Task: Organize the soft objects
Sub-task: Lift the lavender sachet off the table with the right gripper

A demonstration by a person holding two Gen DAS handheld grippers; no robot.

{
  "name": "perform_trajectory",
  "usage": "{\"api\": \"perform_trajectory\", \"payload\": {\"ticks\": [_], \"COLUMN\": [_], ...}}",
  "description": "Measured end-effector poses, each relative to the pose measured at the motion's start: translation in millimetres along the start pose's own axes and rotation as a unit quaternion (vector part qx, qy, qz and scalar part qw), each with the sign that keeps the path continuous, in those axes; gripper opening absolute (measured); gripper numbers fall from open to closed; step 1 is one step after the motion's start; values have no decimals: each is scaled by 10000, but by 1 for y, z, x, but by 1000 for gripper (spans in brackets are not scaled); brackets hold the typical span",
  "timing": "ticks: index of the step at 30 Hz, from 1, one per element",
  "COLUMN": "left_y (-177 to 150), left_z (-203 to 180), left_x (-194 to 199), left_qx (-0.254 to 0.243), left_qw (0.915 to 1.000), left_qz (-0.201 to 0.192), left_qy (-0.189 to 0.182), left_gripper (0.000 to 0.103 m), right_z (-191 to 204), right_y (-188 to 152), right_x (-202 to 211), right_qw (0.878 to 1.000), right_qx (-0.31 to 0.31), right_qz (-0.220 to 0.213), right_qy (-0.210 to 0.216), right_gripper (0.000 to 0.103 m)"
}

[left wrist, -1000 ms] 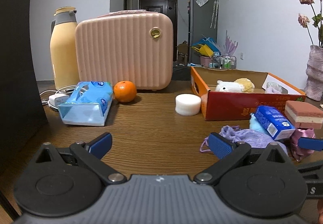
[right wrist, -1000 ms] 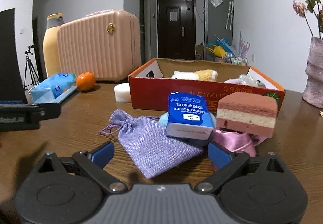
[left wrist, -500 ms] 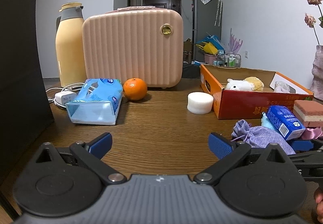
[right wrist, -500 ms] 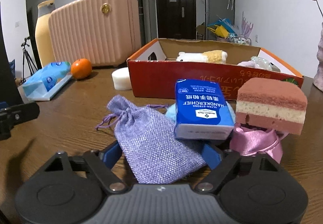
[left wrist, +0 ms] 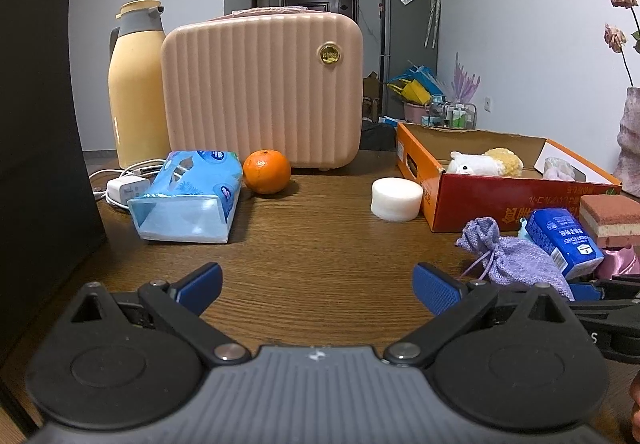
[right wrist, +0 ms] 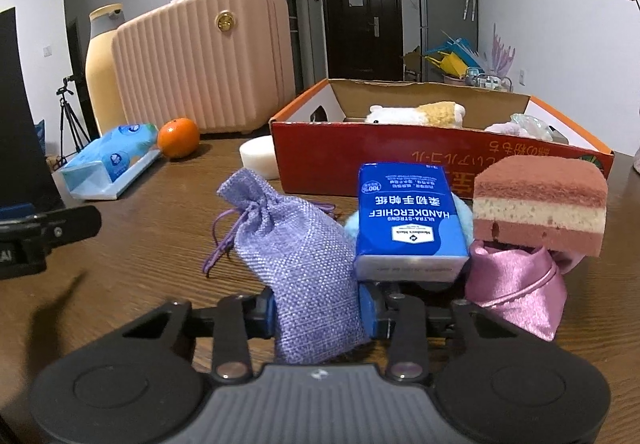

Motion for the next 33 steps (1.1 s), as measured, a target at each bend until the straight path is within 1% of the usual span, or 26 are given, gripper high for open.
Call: {"api": "perform_trajectory", "payload": {"ticks": [4, 14, 24, 30, 33], "left_y": [-1, 0, 3, 3, 3], "left_z": [0, 3, 5, 3, -3], "left_x": [-1, -1, 5, 10, 13], "left_qx": [10, 92, 153, 333, 412], "left_qw": [10000, 10000, 9995, 9989, 9986], "left_qz": [27, -2, -199, -257, -261], "left_qy": [-5, 21, 178, 227, 212], "left_gripper": [103, 103, 103, 103, 103], "right_z": [0, 3, -5, -9, -14], "right_y": [0, 3, 3, 3, 3], "right_x": [5, 24, 50, 72, 79], "right_qw": [9999, 9982, 9954, 9921, 9912], "right_qx": [-6, 20, -119, -188, -261], "right_qz": [-98, -582, -935, -1210, -1267], "right_qy": [65, 175, 188, 264, 278], "right_gripper": [35, 33, 33, 33, 33]}}
Point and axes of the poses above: each gripper's, at about its wrist camera, not at the fingertips, and x roughly against the way its jaws point, z to its left, y to its top, the point moved 4 cm from there along -x, roughly the way its jaws point, and after that the axes turned 13 degrees about -y, right-handed, at the moved point
